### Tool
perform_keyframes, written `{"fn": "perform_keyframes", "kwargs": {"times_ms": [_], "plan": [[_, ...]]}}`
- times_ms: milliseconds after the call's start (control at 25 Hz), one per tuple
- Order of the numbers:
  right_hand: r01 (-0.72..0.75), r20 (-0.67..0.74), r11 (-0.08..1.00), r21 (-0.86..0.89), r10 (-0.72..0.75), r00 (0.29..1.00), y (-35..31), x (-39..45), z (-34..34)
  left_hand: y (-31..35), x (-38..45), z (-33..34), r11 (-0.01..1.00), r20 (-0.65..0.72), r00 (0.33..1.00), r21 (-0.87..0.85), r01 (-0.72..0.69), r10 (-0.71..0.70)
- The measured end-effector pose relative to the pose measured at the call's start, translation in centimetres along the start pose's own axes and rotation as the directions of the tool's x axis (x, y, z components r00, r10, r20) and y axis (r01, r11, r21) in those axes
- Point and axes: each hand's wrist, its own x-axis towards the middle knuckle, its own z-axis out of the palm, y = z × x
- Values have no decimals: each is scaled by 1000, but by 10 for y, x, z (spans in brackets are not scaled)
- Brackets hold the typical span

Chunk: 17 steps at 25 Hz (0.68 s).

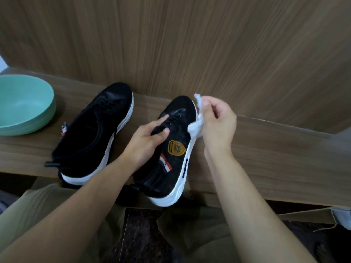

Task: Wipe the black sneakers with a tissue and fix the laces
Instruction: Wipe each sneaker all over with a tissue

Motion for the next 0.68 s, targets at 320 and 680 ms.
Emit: {"fn": "perform_keyframes", "kwargs": {"times_ms": [320,680], "plan": [[451,770,772,-448,76,634,70,50,3,-2,-14,26,720,58,992,683,-122,113],[620,829,677,-395,-28,558,73,58,27,11,-16,31,648,-9,1000,761,-10,25]]}}
